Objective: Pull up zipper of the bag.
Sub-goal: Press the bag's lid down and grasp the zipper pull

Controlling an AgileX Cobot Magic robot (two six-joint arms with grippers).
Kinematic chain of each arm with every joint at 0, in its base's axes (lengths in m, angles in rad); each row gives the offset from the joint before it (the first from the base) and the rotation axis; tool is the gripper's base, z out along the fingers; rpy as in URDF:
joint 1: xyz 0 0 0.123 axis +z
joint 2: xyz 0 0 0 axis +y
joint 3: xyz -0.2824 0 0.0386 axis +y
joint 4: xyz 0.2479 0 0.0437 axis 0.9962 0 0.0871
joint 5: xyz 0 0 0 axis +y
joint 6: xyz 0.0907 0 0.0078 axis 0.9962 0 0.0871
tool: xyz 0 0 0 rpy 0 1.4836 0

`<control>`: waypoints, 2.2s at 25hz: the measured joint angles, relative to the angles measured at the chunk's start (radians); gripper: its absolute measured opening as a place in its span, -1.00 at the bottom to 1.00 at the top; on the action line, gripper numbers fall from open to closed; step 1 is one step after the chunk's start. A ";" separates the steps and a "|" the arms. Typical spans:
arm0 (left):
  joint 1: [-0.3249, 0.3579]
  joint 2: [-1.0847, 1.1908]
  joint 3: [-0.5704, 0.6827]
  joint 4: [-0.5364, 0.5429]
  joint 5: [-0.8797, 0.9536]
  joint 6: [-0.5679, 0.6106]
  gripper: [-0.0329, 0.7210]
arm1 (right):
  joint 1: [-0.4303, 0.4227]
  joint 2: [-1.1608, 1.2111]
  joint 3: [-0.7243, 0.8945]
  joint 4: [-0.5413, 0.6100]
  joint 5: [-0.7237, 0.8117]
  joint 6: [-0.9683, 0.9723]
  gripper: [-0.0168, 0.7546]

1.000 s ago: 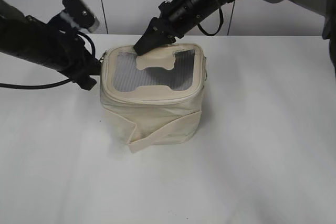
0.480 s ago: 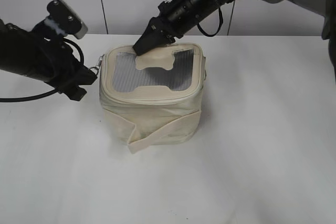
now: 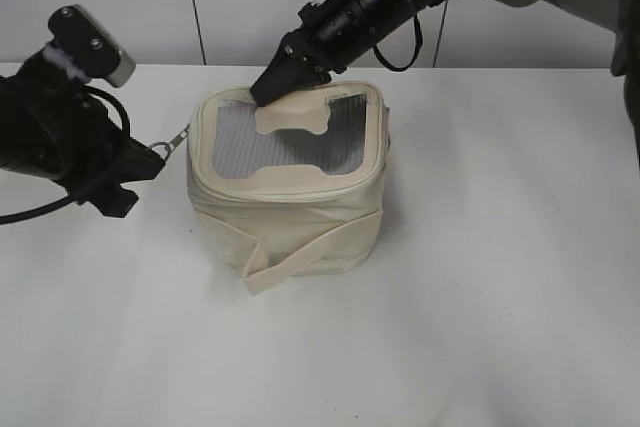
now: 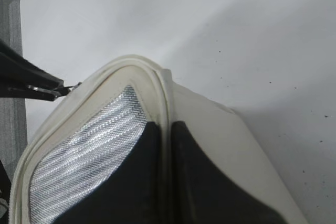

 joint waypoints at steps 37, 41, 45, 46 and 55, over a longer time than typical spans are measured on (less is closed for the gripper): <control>-0.457 0.011 0.003 -0.150 -0.089 -0.080 -0.92 | 0.005 0.002 0.000 -0.004 -0.023 0.114 -0.85; -0.458 0.029 -0.021 -0.166 -0.079 -0.078 -0.92 | 0.005 0.002 0.000 -0.004 -0.024 0.117 -0.85; -0.449 0.029 -0.024 -0.166 -0.029 -0.136 -0.84 | -0.001 0.002 0.000 0.000 -0.026 0.122 -0.67; -0.442 0.027 -0.024 -0.165 0.002 -0.153 -0.76 | -0.006 0.002 0.000 0.006 -0.034 0.126 -0.54; -0.172 -0.136 -0.026 -0.123 0.224 -0.298 0.02 | -0.131 -0.074 0.000 -0.019 -0.025 0.192 0.19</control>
